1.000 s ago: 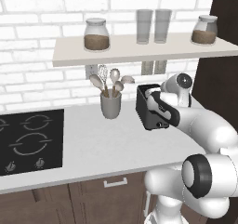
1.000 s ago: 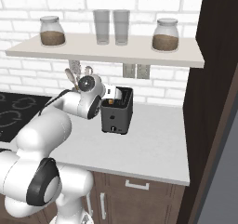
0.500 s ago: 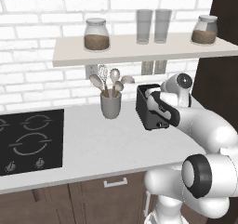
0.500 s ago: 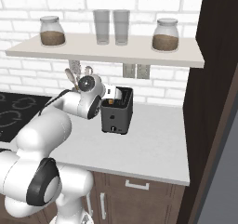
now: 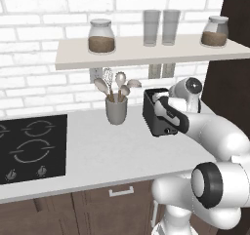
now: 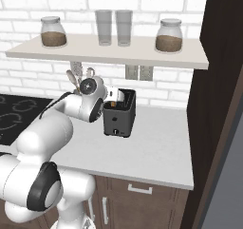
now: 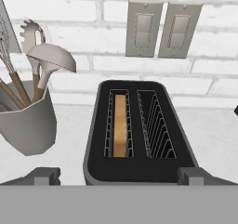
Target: Start the toaster. Once the lever pops up, take the bread to the plate on the dining counter.
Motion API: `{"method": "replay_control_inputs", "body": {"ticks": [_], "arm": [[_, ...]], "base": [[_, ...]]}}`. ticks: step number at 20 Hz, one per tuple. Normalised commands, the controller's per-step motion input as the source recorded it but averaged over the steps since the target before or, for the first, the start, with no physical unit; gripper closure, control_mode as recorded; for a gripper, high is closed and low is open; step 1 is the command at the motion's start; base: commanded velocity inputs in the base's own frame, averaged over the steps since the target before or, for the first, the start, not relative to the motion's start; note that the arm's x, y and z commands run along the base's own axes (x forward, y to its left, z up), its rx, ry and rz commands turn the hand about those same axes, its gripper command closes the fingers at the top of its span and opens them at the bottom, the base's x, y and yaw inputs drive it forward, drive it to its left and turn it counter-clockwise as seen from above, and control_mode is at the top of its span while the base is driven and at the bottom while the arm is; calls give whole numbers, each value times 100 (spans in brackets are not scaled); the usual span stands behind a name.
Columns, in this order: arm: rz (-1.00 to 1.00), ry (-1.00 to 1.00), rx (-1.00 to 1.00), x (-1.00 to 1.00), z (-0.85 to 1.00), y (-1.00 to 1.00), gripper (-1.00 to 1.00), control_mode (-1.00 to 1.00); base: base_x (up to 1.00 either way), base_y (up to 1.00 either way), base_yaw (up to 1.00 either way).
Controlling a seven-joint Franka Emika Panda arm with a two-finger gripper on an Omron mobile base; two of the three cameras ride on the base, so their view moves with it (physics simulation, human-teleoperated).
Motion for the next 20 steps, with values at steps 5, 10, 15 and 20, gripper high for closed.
{"method": "replay_control_inputs", "body": {"ticks": [5, 10, 15, 20], "arm": [[-1, 0, 0, 0, 0, 9, -100, -100], [-1, 0, 0, 0, 0, 9, -100, -100], [-1, 3, 0, -3, 0, 1, -100, -100], [-3, 6, 0, 0, 0, -6, -100, -100]], "base": [[0, 0, 0], [0, 0, 0], [0, 0, 0], [0, 0, 0]]}}
